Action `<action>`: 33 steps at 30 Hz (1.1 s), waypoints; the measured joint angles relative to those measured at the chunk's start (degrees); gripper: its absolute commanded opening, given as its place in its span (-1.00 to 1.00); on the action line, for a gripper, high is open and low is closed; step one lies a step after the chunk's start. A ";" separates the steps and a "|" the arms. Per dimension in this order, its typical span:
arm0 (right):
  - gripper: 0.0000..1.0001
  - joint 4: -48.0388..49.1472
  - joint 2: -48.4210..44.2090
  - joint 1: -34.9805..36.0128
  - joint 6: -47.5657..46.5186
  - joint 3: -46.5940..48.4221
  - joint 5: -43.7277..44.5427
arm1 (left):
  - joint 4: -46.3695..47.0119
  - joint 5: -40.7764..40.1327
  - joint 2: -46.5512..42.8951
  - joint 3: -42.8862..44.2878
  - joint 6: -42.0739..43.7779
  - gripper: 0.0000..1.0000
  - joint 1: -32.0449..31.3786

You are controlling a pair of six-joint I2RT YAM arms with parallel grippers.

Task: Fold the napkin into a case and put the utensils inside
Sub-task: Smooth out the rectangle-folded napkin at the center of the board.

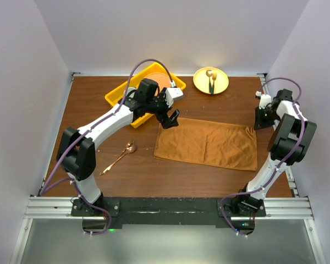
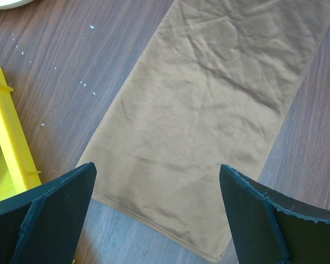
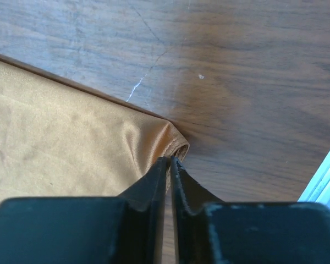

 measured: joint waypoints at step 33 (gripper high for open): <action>0.12 -11.28 -15.28 4.26 -0.76 5.70 -6.12 | -2.93 -8.50 8.11 4.02 3.56 0.79 1.79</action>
